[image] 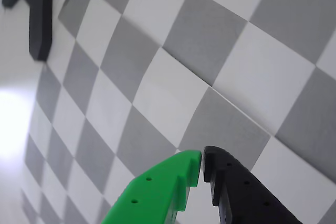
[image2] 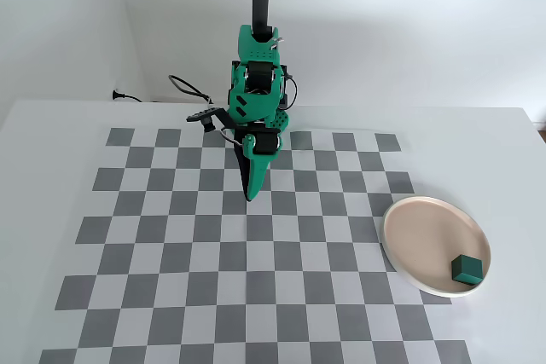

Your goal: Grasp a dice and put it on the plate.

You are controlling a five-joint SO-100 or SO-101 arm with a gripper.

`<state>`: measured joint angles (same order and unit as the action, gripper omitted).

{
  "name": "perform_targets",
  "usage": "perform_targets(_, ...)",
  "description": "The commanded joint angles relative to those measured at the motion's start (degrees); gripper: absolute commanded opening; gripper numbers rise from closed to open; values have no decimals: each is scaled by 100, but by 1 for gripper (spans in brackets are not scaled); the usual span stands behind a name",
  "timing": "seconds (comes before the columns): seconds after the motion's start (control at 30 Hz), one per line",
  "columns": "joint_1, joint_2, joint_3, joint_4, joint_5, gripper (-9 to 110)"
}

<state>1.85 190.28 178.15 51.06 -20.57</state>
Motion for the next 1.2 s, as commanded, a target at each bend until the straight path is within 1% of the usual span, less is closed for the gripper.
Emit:
perform_targets(0.0, -9, 88, -88, 237, 1775, -4)
perform_targets(0.13, 132, 88, -88, 211, 2074, -4)
perform_targets(0.3, 141, 88, -88, 229, 2092, -4)
perform_targets(0.37, 141, 88, -88, 237, 2074, 2)
perform_targets(0.43, 132, 88, -88, 237, 2057, 5)
perform_targets(0.5, 132, 88, -88, 237, 2057, 3)
perform_targets(0.63, 132, 88, -88, 237, 2057, -4)
perform_targets(1.17, 132, 88, -88, 237, 2057, -4)
